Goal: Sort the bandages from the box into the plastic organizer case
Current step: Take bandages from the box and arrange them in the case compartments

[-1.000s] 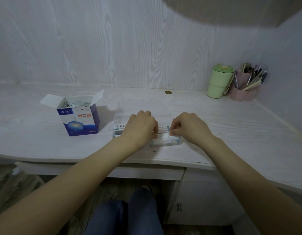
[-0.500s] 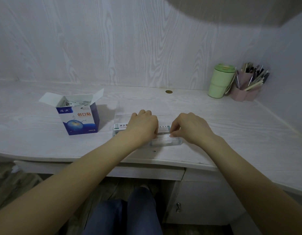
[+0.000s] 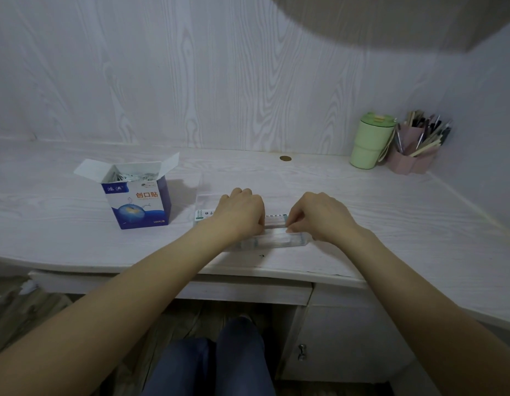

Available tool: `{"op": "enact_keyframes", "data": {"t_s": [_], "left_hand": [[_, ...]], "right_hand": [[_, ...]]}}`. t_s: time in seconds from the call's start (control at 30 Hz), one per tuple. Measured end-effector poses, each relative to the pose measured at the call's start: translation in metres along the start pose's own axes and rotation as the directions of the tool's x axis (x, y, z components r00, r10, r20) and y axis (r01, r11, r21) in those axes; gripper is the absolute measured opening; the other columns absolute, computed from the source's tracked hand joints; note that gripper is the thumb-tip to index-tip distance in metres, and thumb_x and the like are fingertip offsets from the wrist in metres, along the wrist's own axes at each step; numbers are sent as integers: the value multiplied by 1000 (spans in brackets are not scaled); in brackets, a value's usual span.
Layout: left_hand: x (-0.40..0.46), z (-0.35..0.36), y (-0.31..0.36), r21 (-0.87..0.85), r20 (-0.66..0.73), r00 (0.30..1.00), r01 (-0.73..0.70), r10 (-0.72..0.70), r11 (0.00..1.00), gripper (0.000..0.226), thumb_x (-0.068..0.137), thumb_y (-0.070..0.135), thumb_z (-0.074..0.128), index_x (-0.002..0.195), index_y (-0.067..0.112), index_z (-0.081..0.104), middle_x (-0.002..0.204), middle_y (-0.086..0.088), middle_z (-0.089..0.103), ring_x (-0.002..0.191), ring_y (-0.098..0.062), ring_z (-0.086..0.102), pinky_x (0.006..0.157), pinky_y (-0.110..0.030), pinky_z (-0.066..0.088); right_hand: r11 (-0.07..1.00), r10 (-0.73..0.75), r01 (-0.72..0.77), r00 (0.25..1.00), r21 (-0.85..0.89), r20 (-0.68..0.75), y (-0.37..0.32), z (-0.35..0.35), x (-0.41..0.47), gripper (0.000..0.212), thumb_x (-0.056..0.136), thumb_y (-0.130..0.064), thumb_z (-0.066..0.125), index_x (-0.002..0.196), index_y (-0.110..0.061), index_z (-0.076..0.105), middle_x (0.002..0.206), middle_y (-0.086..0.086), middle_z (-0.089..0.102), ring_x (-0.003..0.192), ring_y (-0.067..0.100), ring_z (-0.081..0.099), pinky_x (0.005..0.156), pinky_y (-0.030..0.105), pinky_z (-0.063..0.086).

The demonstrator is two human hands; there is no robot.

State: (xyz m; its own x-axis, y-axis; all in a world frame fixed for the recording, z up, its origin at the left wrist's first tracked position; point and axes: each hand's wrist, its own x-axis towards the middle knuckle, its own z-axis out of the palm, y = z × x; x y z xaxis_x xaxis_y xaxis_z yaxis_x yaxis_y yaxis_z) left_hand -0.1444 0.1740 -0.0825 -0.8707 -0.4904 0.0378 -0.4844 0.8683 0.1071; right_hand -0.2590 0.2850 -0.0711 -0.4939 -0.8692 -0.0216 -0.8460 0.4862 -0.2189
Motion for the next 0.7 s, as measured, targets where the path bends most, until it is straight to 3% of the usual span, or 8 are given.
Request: {"op": "enact_keyframes", "data": {"t_s": [0.13, 0.27, 0.37, 0.53, 0.63, 0.7], "left_hand": [[-2, -3, -3, -41, -39, 999, -12, 11, 999, 17, 88, 22, 61, 102, 19, 70, 110, -6, 51, 107, -26, 44, 80, -30, 34], [-7, -13, -6, -89, -124, 990, -79, 67, 993, 16, 90, 27, 61, 101, 22, 71, 107, -6, 53, 106, -24, 47, 88, -35, 43], [-14, -25, -13, -125, -211, 974, -109, 80, 986, 18, 90, 29, 60, 104, 23, 69, 106, -3, 53, 104, -21, 48, 86, -33, 43], [-33, -48, -47, -195, -415, 909, -50, -37, 980, 22, 92, 27, 58, 112, 22, 65, 109, 0, 53, 96, -12, 44, 81, -28, 41], [-46, -60, -80, -202, -518, 841, 56, -155, 978, 29, 90, 26, 61, 119, 22, 61, 118, -2, 54, 107, -17, 49, 86, -31, 44], [-52, -67, -106, -156, -498, 840, 156, -214, 975, 45, 86, 30, 66, 129, 21, 53, 129, -3, 51, 116, -21, 46, 94, -34, 42]], "right_hand": [[1000, 4, -4, 1000, 28, -1, 0, 0, 0, 8, 82, -24, 70, 90, -24, 74, 86, -7, 71, 50, 1, 46, 51, 20, 37], [1000, -6, 6, 1000, 5, -3, -2, -7, -3, 7, 85, -27, 67, 88, -24, 72, 90, -6, 72, 53, 3, 50, 52, 21, 37], [999, -28, 27, 998, -25, -50, -9, -16, -6, 16, 88, -33, 64, 97, -23, 71, 97, -6, 70, 57, 2, 49, 54, 22, 37], [972, -142, 178, 966, 155, -216, -42, -24, 2, 23, 92, -29, 58, 110, -20, 69, 110, -3, 67, 90, 9, 58, 80, 24, 44], [926, -234, 312, 916, 212, -325, -75, -24, 14, 26, 94, -25, 56, 119, -20, 64, 121, -2, 62, 106, 10, 55, 91, 23, 40], [896, -299, 395, 876, 205, -378, -100, -23, 25, 27, 95, -22, 53, 121, -20, 62, 125, -2, 58, 116, 13, 51, 98, 25, 37]]}}
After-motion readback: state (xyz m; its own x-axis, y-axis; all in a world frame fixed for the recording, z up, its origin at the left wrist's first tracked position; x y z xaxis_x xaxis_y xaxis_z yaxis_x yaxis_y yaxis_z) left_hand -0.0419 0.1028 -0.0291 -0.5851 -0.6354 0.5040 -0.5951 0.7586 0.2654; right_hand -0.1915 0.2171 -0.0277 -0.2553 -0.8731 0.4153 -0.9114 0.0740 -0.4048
